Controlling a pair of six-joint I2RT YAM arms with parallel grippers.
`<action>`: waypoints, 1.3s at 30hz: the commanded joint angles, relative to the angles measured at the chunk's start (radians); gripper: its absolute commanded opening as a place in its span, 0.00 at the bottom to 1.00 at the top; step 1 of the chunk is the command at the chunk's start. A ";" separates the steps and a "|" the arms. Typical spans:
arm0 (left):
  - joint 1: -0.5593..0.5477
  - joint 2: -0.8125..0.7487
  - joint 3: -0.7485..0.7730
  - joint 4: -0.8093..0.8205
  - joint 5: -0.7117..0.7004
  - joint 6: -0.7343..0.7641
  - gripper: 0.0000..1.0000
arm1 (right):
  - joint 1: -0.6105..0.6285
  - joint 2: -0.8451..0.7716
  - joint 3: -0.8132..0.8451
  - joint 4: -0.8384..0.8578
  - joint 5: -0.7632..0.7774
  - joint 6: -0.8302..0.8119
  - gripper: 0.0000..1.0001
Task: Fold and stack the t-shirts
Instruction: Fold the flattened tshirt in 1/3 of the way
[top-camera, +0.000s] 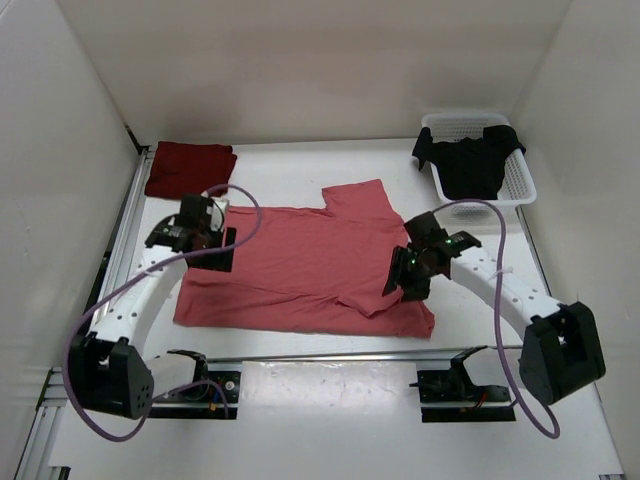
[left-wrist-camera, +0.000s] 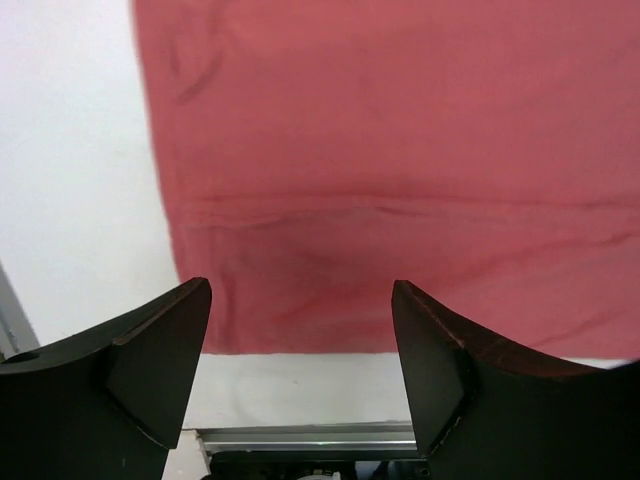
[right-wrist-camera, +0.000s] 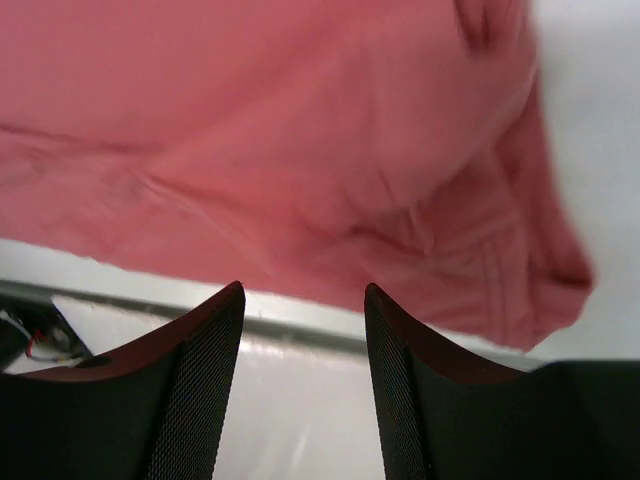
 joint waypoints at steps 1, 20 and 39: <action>-0.047 -0.007 -0.130 0.021 -0.084 -0.001 0.84 | 0.008 0.008 -0.064 0.023 -0.054 0.137 0.56; -0.004 -0.071 -0.356 0.119 -0.193 -0.001 0.84 | 0.086 0.053 -0.252 0.307 -0.065 0.527 0.62; 0.023 -0.082 -0.365 0.110 -0.184 -0.001 0.84 | 0.147 0.142 -0.073 0.226 0.173 0.527 0.10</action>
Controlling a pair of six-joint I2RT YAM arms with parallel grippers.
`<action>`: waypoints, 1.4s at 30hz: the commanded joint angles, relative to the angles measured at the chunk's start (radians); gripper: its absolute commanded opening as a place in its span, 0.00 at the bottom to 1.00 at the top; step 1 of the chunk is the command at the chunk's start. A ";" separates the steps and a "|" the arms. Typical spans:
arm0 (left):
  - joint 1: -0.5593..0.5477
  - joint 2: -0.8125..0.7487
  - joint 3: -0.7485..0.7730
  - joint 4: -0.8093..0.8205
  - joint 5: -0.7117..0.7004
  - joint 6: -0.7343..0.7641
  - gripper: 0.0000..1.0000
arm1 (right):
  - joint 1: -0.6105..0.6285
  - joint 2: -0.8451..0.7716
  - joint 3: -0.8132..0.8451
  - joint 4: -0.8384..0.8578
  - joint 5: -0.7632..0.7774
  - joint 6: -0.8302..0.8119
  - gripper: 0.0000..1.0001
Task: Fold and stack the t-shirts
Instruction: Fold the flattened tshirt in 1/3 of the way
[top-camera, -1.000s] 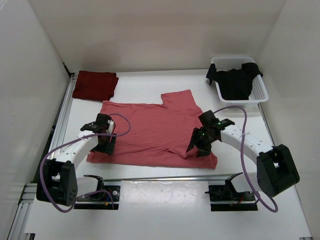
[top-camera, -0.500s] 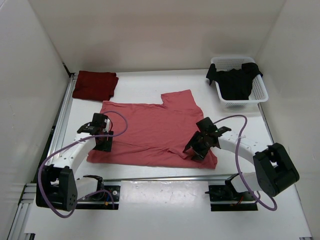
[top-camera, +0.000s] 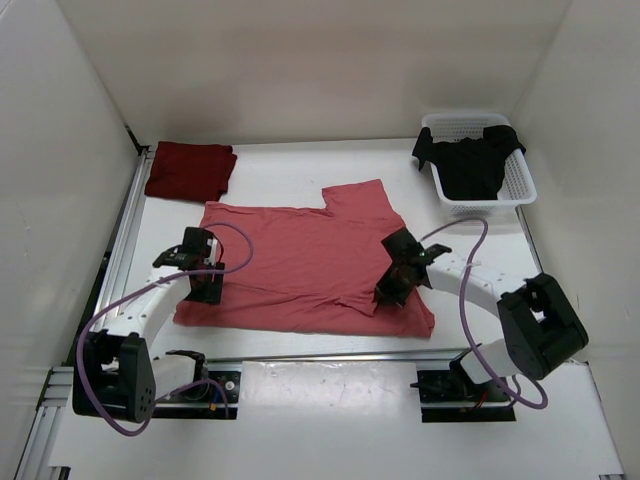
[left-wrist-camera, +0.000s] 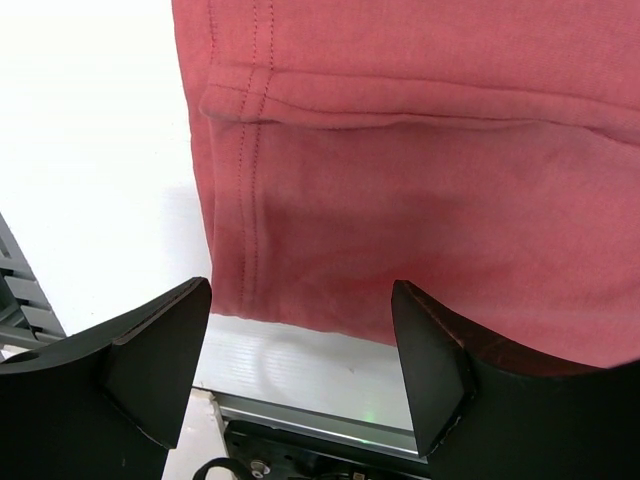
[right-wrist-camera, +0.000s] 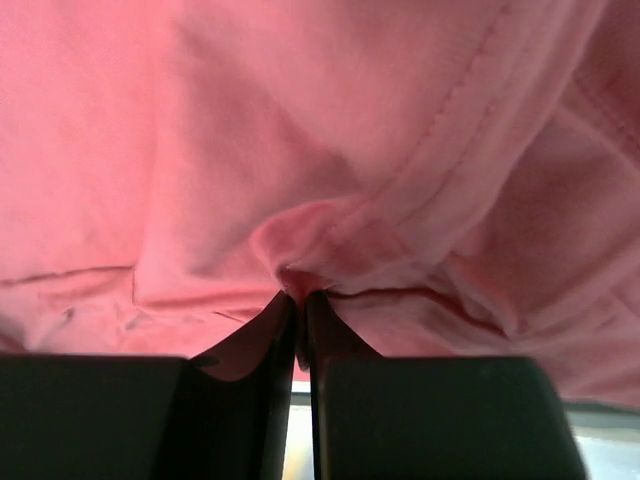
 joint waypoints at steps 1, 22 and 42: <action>0.007 -0.033 -0.025 0.005 -0.005 -0.001 0.84 | 0.010 0.002 0.166 -0.078 0.150 -0.105 0.10; 0.100 -0.037 -0.022 0.005 0.036 -0.001 0.84 | 0.141 0.515 0.908 -0.212 0.056 -0.626 0.57; -0.398 0.277 0.673 -0.138 0.369 -0.001 0.86 | -0.299 0.225 0.650 -0.284 -0.057 -0.724 0.45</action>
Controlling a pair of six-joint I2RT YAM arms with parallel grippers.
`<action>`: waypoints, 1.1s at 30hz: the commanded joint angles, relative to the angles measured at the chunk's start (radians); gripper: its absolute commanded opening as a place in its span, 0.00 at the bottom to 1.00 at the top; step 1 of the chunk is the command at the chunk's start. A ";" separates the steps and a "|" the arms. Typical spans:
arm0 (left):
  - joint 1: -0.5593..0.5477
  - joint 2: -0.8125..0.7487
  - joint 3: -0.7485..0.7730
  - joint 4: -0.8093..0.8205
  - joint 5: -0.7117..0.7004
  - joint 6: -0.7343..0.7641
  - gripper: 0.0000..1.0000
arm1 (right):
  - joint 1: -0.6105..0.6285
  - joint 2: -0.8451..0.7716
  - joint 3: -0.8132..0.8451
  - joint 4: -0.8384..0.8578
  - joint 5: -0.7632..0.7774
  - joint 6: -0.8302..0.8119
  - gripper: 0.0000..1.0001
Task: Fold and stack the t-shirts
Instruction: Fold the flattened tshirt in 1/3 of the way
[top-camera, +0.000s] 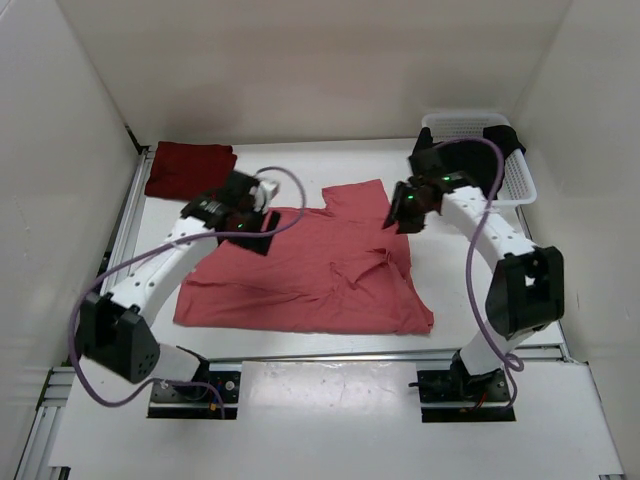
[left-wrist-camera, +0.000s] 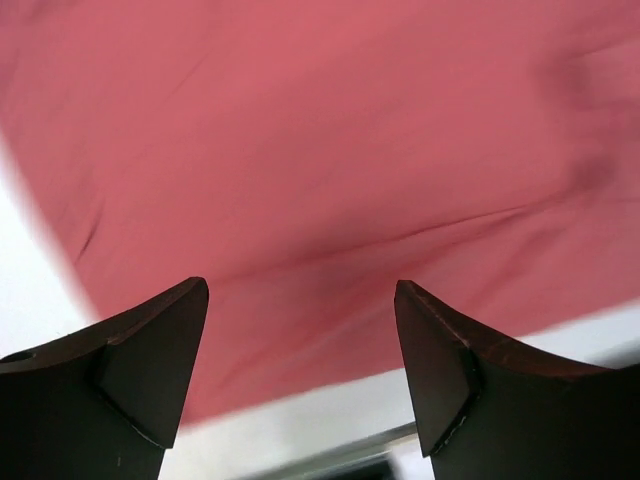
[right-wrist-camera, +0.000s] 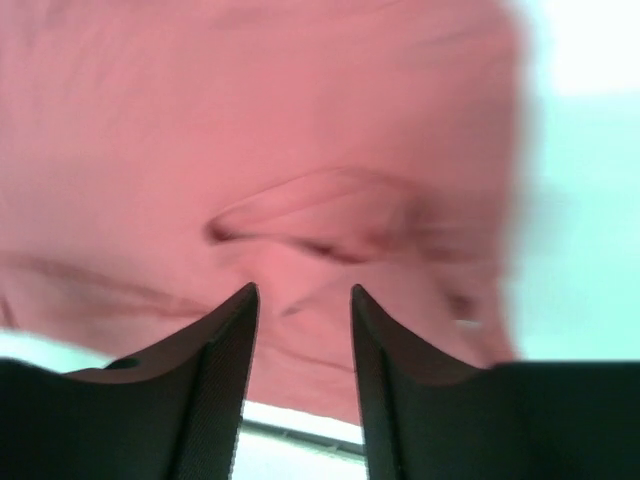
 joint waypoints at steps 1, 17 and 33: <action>-0.127 0.111 0.180 -0.019 0.237 0.000 0.86 | -0.075 -0.003 -0.022 -0.067 0.001 -0.074 0.43; -0.341 0.677 0.493 0.196 0.319 0.000 0.75 | -0.119 0.163 -0.049 0.010 -0.086 -0.139 0.42; -0.319 0.666 0.363 0.216 0.239 0.000 0.54 | -0.070 0.229 -0.069 0.022 -0.041 -0.142 0.51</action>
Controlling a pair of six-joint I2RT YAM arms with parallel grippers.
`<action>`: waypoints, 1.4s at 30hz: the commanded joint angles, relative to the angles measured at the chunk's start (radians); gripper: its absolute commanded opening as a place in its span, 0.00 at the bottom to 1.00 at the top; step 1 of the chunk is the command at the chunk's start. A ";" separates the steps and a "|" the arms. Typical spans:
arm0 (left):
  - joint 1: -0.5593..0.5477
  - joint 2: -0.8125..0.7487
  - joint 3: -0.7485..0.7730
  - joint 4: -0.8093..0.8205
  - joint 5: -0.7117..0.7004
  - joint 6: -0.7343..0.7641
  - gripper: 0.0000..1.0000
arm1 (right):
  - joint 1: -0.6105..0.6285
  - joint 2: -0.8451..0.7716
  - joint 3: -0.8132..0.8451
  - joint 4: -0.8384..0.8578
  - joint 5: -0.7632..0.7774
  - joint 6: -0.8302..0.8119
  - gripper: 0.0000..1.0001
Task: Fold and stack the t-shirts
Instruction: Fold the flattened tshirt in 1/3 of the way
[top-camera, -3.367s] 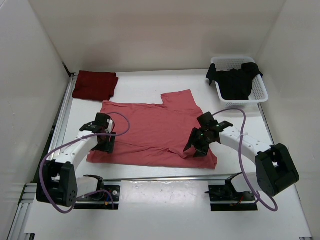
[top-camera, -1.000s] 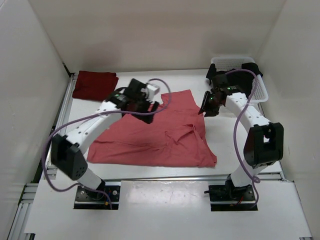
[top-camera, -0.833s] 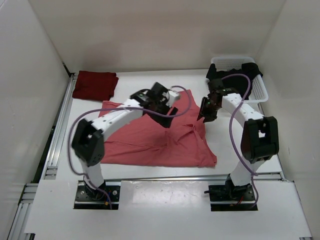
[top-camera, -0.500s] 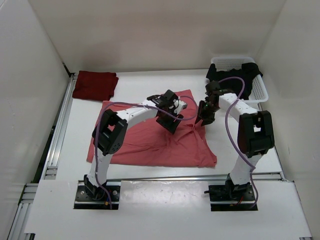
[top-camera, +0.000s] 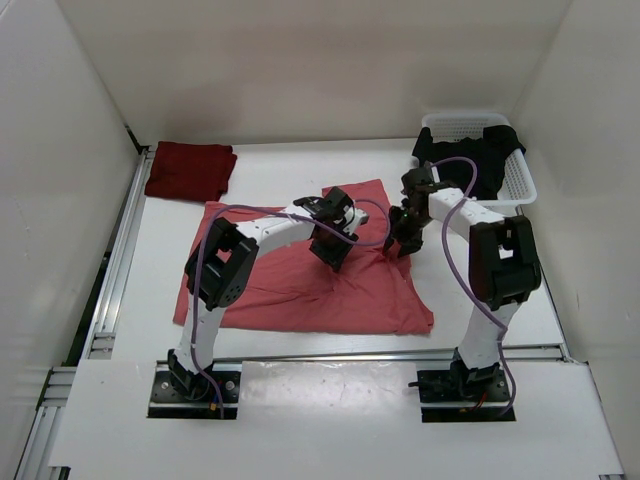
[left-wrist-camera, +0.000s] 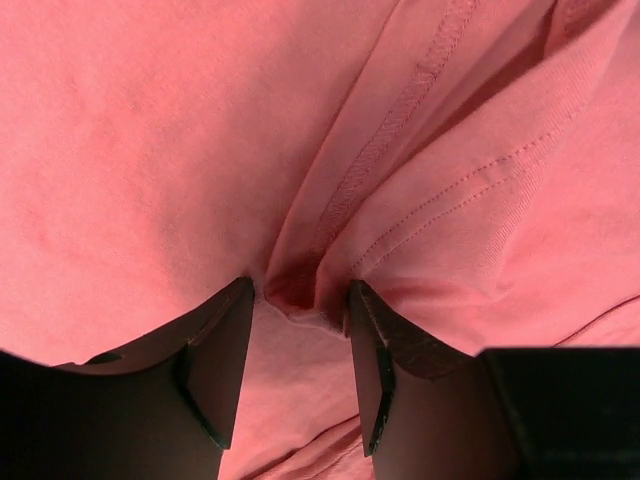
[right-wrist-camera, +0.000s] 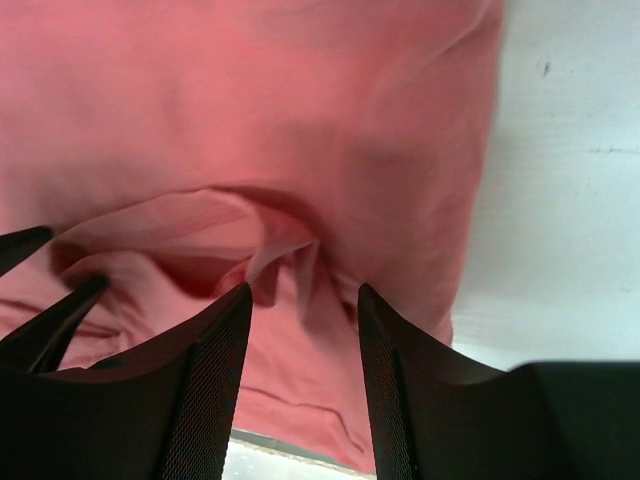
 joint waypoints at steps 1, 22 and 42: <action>-0.001 -0.059 -0.011 0.015 -0.003 0.000 0.54 | 0.006 0.023 -0.009 0.004 0.035 -0.013 0.51; -0.010 -0.106 -0.059 0.015 -0.115 0.000 0.12 | -0.005 0.097 0.056 0.057 0.055 0.015 0.00; 0.068 -0.560 -0.145 -0.160 -0.311 0.000 1.00 | -0.057 -0.432 -0.126 -0.095 0.144 0.062 0.70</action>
